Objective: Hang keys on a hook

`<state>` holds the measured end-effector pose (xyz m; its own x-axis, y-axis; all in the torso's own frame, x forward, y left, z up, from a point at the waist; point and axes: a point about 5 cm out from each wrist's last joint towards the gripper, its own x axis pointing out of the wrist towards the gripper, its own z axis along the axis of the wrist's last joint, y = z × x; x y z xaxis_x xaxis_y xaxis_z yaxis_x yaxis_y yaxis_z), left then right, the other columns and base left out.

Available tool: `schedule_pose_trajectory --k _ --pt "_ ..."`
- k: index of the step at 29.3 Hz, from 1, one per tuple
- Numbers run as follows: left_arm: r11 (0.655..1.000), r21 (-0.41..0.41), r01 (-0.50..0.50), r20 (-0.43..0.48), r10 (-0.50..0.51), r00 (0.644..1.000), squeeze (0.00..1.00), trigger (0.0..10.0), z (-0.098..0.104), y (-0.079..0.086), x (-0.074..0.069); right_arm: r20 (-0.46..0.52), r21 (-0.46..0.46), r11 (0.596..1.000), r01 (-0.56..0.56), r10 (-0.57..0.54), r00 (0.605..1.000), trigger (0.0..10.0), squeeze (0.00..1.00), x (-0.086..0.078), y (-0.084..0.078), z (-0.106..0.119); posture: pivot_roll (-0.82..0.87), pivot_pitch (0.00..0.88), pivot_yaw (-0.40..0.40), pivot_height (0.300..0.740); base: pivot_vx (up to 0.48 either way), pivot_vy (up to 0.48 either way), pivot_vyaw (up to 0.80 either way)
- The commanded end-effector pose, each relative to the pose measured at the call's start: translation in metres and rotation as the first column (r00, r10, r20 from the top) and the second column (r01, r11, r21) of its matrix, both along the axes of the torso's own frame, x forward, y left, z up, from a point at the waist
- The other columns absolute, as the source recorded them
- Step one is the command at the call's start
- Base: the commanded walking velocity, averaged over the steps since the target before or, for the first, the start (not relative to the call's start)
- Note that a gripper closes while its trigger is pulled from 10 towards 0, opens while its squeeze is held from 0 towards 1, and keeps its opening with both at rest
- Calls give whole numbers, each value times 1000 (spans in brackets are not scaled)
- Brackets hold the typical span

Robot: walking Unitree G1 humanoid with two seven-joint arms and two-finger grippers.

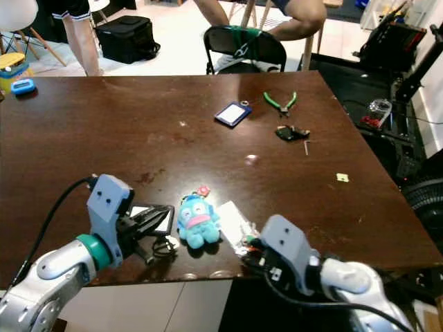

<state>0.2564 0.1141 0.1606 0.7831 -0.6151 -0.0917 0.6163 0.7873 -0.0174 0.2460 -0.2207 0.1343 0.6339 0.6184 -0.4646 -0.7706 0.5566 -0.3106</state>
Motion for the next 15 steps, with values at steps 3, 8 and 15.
schedule_pose_trajectory --k 3,8,15 --pt "1000 3 9 -10 -9 1000 0 10000 0 0 0 -17 -13 1000 -5 4 1000 10000 0 -2 -1 -6 -146 101 119 740 0 0 0" --pt "1000 3 5 -8 -5 1000 0 10000 0 1 -1 -23 -14 1000 -22 22 999 10000 0 0 3 -8 -136 100 116 740 0 0 0" --pt "1000 8 -1 -13 2 1000 0 10000 -1 2 -2 -1 313 950 11 -11 1000 10000 0 4 9 26 -138 103 117 740 0 0 0"
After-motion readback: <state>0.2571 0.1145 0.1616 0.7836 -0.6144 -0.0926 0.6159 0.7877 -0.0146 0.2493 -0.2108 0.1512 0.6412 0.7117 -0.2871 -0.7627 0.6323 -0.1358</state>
